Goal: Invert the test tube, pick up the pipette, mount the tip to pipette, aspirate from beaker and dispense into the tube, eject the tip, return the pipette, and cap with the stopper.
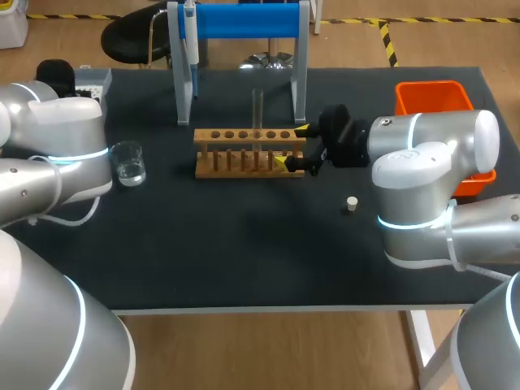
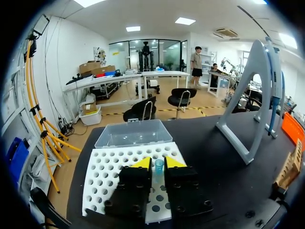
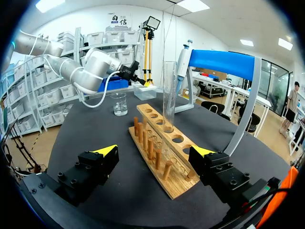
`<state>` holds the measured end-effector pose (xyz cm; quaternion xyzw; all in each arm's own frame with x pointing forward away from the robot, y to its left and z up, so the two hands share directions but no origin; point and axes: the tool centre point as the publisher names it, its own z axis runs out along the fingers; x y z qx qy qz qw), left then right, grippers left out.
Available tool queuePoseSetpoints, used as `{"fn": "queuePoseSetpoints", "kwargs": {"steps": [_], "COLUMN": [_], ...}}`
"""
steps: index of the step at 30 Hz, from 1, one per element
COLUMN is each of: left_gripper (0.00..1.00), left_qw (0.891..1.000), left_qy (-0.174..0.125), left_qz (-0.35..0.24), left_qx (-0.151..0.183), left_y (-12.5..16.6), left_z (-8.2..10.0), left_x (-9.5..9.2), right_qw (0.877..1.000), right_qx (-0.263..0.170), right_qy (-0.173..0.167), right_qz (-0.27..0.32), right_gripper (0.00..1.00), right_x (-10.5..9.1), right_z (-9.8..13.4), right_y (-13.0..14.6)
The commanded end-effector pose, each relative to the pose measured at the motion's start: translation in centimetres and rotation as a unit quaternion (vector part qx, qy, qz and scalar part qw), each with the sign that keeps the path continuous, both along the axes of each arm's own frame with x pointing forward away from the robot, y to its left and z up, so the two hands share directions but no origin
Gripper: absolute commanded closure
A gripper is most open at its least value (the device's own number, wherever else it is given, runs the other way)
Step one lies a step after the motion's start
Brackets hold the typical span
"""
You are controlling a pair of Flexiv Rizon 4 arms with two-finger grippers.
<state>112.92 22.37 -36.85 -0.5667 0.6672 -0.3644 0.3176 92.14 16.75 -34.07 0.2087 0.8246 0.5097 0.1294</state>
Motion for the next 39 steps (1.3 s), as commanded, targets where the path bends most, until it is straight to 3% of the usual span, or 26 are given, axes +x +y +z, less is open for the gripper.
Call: {"fn": "queuePoseSetpoints", "kwargs": {"steps": [1,21,39], "left_gripper": [1.00,1.00,1.00], "left_qw": [1.000,1.000,0.998], "left_qy": [0.005,-0.008,-0.043], "left_qz": [-0.003,-0.002,0.004], "left_qx": [0.000,0.010,0.035], "left_y": [0.0,-0.2,-0.3], "left_z": [0.0,2.2,6.9], "left_x": [0.3,0.5,0.6], "right_qw": [1.000,1.000,1.000], "right_qx": [0.000,0.000,0.000], "right_qy": [0.001,0.001,0.001], "right_qz": [0.000,0.000,0.000], "right_gripper": [0.00,0.00,0.00], "right_x": [0.0,0.0,0.0], "right_z": [0.1,0.1,0.1], "right_y": [0.0,0.0,0.0]}}
